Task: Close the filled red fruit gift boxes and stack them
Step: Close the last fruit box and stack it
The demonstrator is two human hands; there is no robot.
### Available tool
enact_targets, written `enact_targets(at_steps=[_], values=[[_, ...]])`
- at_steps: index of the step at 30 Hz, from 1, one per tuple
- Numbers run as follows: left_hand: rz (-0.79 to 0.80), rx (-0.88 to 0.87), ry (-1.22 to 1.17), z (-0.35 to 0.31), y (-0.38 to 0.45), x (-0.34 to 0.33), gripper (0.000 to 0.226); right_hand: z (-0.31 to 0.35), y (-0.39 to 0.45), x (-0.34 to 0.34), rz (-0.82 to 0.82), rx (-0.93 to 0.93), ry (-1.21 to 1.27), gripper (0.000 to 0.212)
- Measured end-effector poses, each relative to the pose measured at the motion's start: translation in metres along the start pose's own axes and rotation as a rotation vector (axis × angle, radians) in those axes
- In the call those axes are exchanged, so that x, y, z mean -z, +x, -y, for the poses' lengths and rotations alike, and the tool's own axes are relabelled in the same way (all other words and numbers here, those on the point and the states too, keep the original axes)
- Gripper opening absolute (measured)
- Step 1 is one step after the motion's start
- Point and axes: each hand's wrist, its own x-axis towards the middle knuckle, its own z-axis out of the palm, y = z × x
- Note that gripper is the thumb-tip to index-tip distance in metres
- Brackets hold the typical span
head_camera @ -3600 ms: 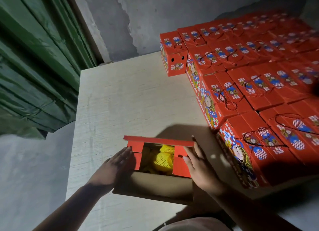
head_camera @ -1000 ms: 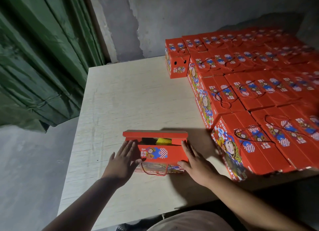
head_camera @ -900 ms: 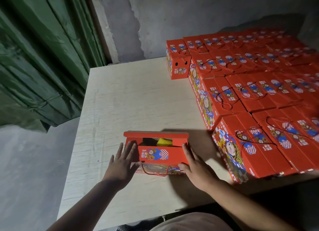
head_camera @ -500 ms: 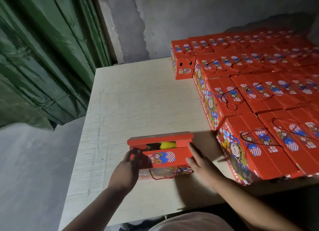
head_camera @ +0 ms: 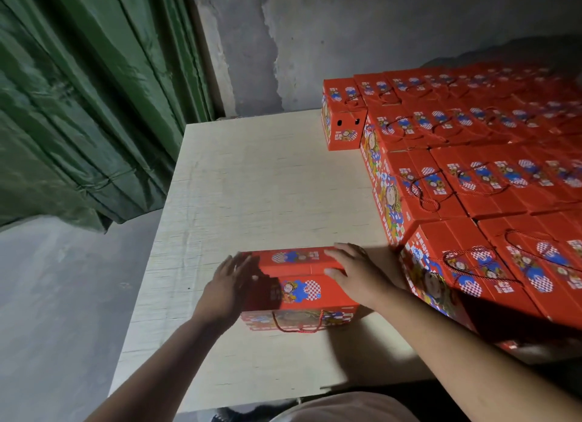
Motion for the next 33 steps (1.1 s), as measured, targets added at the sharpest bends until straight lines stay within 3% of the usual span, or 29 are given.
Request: enact_targets(at_steps=[4, 7, 11, 16, 21, 27, 31, 33], values=[[0.007, -0.134, 0.184, -0.006, 0.008, -0.004, 0.05, -0.001, 0.001, -0.001, 0.014, 0.062, -0.119, 0.056], [0.117, -0.082, 0.259, -0.006, 0.022, -0.009, 0.057, 0.006, 0.006, -0.003, 0.117, 0.028, -0.182, 0.063], [0.177, -0.069, 0.328, -0.015, 0.041, -0.008, 0.06, 0.007, 0.01, -0.005, 0.062, 0.067, -0.311, 0.063], [0.209, -0.048, 0.37, -0.028, 0.047, -0.011, 0.066, 0.009, 0.013, -0.008, 0.076, 0.053, -0.271, 0.063], [0.202, -0.051, 0.252, -0.018, 0.029, -0.027, 0.067, 0.006, -0.001, -0.019, 0.105, 0.066, -0.246, 0.069], [0.138, -0.063, 0.223, -0.009, 0.023, -0.043, 0.071, 0.004, -0.011, -0.025, 0.102, 0.072, -0.258, 0.091], [0.102, -0.065, 0.168, -0.01, 0.026, -0.044, 0.069, 0.003, -0.01, -0.019, 0.118, 0.072, -0.13, 0.098], [0.033, -0.006, 0.013, -0.007, 0.021, -0.047, 0.071, 0.001, -0.015, -0.021, 0.095, 0.048, -0.037, 0.11]])
